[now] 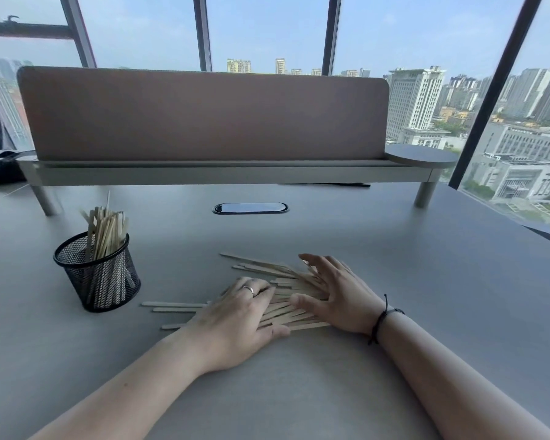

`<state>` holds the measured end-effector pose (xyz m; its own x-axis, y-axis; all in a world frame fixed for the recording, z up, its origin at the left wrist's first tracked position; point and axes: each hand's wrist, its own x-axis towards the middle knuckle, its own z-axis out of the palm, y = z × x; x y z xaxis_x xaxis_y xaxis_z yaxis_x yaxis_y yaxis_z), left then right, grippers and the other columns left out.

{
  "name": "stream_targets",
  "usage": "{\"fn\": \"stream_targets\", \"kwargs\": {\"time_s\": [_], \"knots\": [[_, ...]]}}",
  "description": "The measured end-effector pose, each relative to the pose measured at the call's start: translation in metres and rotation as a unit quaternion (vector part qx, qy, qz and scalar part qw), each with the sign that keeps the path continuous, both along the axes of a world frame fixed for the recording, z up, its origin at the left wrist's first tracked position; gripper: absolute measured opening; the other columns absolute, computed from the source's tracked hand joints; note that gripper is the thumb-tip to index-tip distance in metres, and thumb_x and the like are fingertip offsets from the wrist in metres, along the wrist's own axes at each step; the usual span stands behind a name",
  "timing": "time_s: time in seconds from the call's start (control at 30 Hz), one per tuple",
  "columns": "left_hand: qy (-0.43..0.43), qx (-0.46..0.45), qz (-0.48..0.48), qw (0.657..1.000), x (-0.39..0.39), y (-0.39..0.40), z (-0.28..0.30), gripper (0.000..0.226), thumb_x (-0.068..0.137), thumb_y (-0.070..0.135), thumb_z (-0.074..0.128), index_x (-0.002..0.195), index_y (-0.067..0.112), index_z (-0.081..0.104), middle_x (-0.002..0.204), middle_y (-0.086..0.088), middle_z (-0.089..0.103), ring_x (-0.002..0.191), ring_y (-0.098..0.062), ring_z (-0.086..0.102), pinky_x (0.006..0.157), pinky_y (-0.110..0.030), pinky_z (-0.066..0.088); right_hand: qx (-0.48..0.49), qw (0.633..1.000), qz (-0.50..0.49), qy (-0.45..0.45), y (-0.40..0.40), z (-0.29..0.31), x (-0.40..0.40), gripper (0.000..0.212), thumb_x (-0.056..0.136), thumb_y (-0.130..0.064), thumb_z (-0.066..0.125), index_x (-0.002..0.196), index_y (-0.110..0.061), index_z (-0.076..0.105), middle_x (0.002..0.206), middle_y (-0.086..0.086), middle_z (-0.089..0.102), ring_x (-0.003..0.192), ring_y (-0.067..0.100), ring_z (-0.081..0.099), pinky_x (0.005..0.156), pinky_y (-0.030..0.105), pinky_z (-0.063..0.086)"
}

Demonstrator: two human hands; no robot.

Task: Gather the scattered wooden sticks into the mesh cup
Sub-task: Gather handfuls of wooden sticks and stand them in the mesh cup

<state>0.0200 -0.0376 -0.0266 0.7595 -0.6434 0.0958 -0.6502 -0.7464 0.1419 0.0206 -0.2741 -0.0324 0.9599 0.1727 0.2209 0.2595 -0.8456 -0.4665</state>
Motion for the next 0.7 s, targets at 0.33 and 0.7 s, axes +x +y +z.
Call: {"fn": "stream_targets", "kwargs": {"time_s": [0.33,0.7], "knots": [[-0.15,0.015,-0.034,0.988,0.0,-0.006,-0.004,0.059,0.087,0.06,0.031,0.107,0.02,0.068,0.107,0.003,0.065,0.097,-0.019,0.063,0.078,-0.034,0.055,0.016,1.0,-0.012,0.008,0.0,-0.001,0.002,0.089,0.072,-0.086,0.039,0.145,-0.036,0.039,0.131,-0.007,0.057,0.124,0.011,0.048,0.101,0.023,0.035],[-0.254,0.009,-0.033,0.967,-0.007,-0.013,-0.004,0.026,0.076,0.009,0.038,0.078,0.019,0.063,0.076,-0.002,0.06,0.063,-0.023,0.06,0.05,-0.033,0.05,0.007,1.0,-0.011,0.01,0.002,-0.002,0.002,0.081,0.076,-0.085,0.031,0.139,-0.037,0.046,0.123,-0.008,0.061,0.121,0.012,0.048,0.101,0.028,0.038]]}}
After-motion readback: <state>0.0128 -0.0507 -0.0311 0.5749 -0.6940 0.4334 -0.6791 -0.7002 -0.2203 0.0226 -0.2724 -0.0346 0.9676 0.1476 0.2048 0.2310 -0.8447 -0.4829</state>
